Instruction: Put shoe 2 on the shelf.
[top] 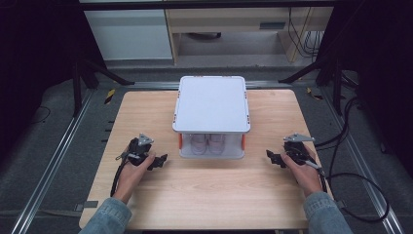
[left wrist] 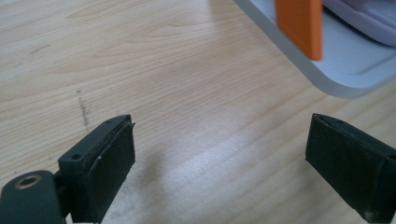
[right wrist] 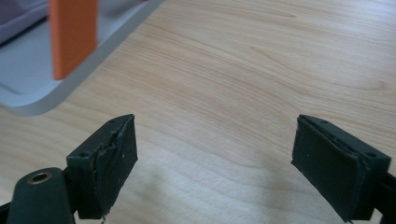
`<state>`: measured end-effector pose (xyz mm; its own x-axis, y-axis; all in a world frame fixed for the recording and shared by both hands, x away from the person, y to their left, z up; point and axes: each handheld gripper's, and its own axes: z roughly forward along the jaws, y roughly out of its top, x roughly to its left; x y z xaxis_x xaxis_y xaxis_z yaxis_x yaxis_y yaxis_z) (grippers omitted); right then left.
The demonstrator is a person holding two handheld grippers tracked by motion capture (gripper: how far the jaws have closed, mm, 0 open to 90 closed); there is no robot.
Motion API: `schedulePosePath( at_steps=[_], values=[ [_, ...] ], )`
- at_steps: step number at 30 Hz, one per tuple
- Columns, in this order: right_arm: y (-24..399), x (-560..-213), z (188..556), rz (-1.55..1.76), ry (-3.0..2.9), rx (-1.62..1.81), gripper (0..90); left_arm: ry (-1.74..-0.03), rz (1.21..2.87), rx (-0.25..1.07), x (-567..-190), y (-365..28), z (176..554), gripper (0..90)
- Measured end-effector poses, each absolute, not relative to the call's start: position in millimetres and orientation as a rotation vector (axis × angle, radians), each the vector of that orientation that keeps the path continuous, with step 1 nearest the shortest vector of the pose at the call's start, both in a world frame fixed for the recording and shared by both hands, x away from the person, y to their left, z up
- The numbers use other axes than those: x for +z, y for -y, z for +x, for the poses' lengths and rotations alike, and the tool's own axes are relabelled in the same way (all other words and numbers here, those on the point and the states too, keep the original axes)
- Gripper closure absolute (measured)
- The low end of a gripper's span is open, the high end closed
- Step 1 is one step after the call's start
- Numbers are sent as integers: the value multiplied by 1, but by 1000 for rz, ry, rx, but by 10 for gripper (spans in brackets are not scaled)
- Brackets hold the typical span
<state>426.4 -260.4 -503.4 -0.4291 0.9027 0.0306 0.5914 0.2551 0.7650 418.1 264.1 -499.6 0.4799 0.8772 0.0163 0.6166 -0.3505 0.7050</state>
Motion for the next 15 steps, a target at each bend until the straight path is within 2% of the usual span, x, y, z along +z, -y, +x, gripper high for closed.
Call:
schedulePosePath(
  at_steps=[12, 15],
  values=[
    [258, -517, 438, 1424, -2092, 928, 128, -1279, 2080, 527, -512, -268, 427, 73],
    [257, -517, 438, 1426, -2092, 912, 117, -1277, 2064, 539, -515, -270, 427, 41]
  ],
)
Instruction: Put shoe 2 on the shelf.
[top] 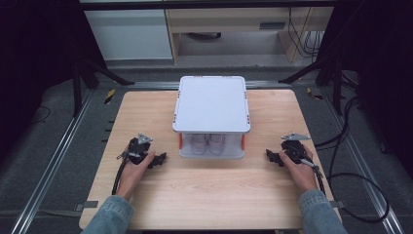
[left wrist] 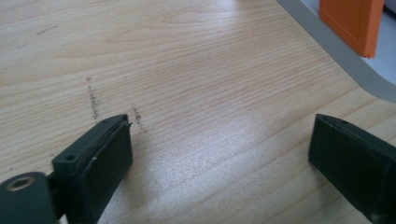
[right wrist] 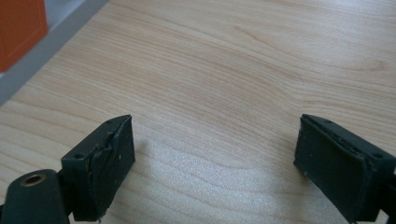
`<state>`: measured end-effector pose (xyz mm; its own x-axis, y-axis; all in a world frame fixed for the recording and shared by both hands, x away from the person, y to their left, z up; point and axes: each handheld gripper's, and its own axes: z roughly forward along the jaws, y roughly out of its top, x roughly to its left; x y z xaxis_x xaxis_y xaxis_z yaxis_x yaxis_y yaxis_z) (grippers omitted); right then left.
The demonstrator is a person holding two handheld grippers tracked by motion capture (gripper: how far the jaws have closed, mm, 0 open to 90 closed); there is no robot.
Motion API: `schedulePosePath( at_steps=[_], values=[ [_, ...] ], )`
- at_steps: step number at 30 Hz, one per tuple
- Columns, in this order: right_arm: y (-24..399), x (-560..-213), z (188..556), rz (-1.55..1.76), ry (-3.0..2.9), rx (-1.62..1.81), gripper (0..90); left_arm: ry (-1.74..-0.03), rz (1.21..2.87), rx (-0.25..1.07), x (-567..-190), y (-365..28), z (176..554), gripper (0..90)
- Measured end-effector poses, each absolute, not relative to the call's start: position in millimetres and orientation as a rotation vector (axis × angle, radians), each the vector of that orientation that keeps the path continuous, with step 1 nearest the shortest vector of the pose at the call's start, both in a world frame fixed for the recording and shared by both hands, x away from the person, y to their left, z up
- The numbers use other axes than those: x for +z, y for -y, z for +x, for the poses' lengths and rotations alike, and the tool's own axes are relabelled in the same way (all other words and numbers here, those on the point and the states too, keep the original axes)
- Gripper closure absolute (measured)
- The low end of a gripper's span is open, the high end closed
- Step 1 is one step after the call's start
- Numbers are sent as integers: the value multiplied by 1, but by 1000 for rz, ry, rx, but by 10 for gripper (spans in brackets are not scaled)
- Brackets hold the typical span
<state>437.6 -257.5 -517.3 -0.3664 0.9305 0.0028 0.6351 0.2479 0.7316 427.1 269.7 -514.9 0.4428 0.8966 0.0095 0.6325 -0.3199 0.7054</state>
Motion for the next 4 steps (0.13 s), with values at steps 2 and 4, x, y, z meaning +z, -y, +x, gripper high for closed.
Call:
schedulePosePath(
  at_steps=[2, 4],
  values=[
    [257, -517, 437, 1427, -2091, 904, 113, -1281, 2064, 541, -515, -270, 427, 35],
    [256, -518, 436, 1428, -2087, 902, 113, -1283, 2063, 541, -515, -270, 427, 33]
  ],
)
